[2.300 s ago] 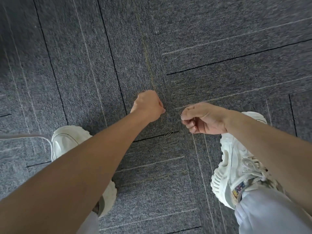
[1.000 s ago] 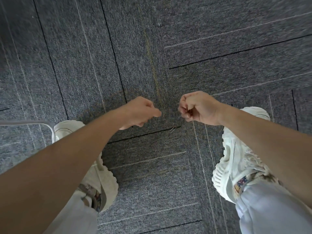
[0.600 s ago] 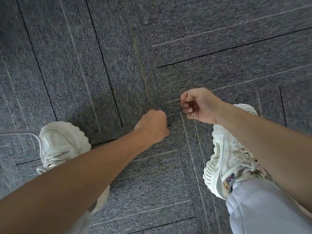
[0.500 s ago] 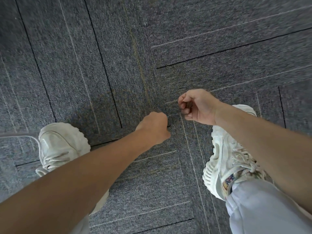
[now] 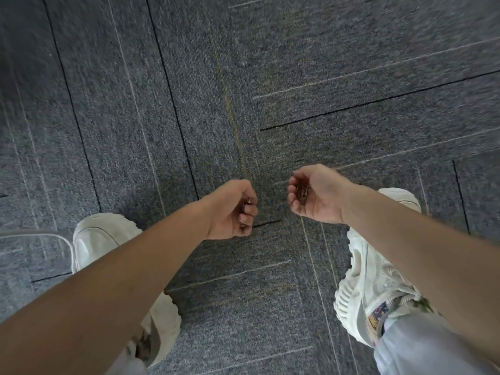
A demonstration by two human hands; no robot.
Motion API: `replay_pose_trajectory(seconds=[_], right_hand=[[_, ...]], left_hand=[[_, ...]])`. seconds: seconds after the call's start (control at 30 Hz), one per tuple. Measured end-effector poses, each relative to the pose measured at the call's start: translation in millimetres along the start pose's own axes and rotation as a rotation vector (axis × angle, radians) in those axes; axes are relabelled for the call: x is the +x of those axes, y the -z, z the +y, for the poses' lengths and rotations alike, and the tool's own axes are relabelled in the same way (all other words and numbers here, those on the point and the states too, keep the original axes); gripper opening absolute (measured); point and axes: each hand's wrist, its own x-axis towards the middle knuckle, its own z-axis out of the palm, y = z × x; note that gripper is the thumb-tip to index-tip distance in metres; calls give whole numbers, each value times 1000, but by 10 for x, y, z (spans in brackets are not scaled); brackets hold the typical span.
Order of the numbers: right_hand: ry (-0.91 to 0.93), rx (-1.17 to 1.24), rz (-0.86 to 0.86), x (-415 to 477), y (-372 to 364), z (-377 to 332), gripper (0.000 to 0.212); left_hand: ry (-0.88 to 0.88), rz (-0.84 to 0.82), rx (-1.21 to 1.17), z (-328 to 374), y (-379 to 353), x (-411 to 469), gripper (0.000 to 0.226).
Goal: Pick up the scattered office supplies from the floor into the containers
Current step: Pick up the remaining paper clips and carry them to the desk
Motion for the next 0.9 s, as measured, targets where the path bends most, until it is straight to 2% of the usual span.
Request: replay_pose_trajectory(seconds=[0.23,0.37,0.47,0.57,0.73,0.83,0.9], right_hand=[[57,-31,37,5,-114,-29,30],[75,-78,25,-169,-235,-122,28],[144,-155,17,-506,-383,-301,31],[235,-350,-4,-1087,-610,-486,36],[503,-878,67,-2520,-989,-651,35],[685,-1044,123,-3534,-1117,-573,37],[790,-1082,114,-4213,-1110,-414,38]], left_hand=[[-10,38,-80,55,5,-50,18],[-10,103,-19,205,-11,-353,25],[-113,222,93,338,-29,-771,24],[-237,319,140,426,-79,-1381,29],[-409,414,150,447,-443,-2730,34],[-557,507,170,281,-811,-3546,35],[-670,574,277,61,-1058,-4007,35]])
